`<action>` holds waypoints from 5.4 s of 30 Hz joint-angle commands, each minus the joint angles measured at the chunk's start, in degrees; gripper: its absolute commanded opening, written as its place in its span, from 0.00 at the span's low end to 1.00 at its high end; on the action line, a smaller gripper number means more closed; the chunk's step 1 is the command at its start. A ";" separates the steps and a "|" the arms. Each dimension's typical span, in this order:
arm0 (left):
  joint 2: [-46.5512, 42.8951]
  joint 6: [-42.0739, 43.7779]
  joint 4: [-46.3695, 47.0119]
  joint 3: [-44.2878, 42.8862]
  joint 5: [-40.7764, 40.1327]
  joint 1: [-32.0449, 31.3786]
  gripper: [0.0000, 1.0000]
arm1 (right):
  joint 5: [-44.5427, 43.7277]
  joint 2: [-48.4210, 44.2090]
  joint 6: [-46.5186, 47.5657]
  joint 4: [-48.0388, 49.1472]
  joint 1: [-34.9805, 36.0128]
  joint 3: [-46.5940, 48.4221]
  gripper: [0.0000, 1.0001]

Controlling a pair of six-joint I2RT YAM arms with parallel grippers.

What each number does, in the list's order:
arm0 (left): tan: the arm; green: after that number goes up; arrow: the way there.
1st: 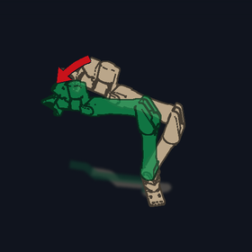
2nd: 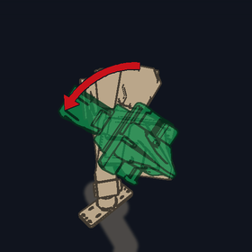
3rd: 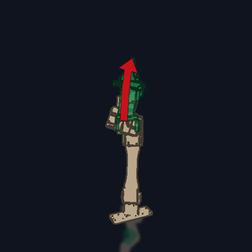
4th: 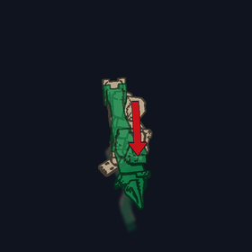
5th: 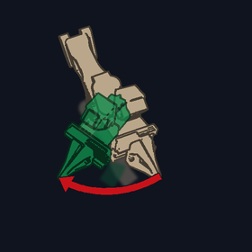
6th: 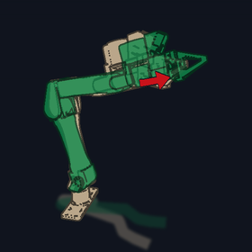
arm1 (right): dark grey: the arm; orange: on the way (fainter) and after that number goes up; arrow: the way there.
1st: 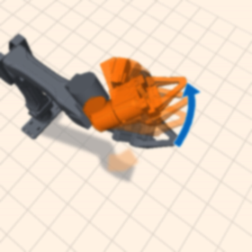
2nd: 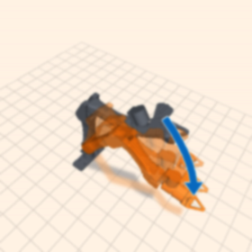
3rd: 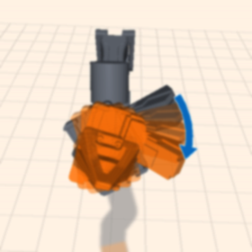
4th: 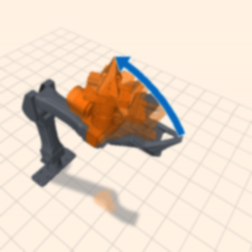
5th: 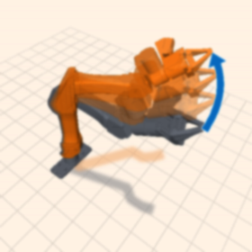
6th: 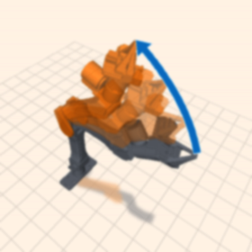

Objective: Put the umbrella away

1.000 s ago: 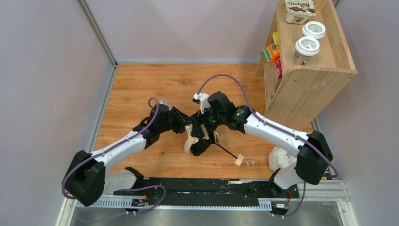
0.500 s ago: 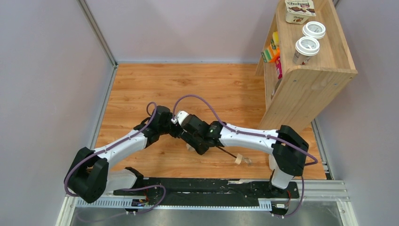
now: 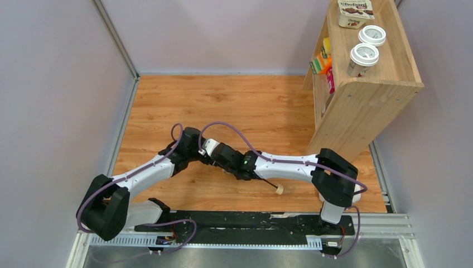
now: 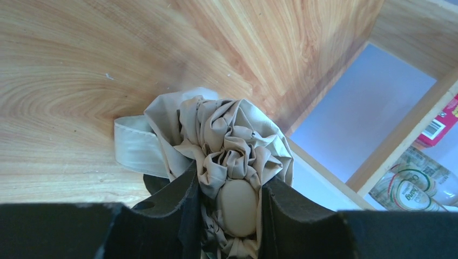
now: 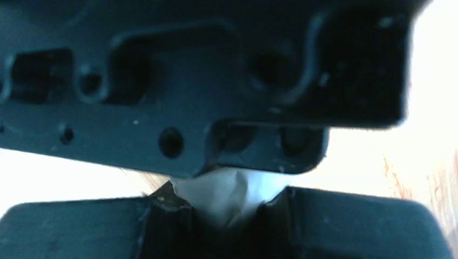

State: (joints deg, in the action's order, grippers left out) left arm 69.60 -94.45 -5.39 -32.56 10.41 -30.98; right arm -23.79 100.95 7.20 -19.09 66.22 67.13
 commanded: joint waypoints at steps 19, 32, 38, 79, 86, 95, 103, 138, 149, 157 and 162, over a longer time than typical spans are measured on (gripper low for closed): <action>-0.18 16.77 5.04 -4.62 8.04 -2.15 0.74 | 59.28 -13.85 -21.26 13.37 -21.48 -9.13 0.00; 8.80 17.64 1.96 -10.86 11.12 -3.21 0.77 | 65.54 -15.78 -13.98 6.45 -20.96 -2.63 0.00; 12.92 20.09 -2.51 -14.63 13.22 -3.21 0.77 | 54.57 -16.83 -4.92 -4.45 -16.48 3.00 0.00; 10.11 15.17 -2.17 -13.06 12.09 -3.38 0.81 | 47.44 -16.66 -0.18 -7.88 -12.34 6.77 0.00; 10.37 17.20 -4.02 -14.29 12.52 -3.82 0.78 | 43.74 -12.00 4.66 -14.84 -9.18 15.48 0.00; 8.88 12.64 2.38 -12.45 12.18 -5.23 0.39 | 41.38 -11.91 -5.42 -9.92 -9.35 17.95 0.00; 3.97 12.54 5.03 -7.45 8.22 -5.14 0.72 | 41.63 -17.18 -16.25 1.50 -12.07 7.58 0.00; -18.45 30.82 33.05 3.55 5.14 -2.06 0.78 | 73.98 -24.66 -32.25 21.47 -29.22 -10.45 0.00; -20.03 29.24 46.59 6.80 3.47 -2.06 0.79 | 71.78 -22.20 -28.47 14.88 -27.19 -6.93 0.00; -23.02 26.87 55.57 12.07 2.33 -2.06 0.79 | 72.04 -21.32 -28.21 13.29 -27.19 -5.87 0.00; -23.82 28.35 52.17 10.42 3.29 -2.06 0.79 | 70.03 -20.79 -25.76 10.24 -25.79 -4.83 0.00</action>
State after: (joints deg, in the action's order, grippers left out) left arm 46.96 -66.74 41.60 -19.25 12.95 -32.91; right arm 47.66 79.66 -21.28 -5.17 38.89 59.29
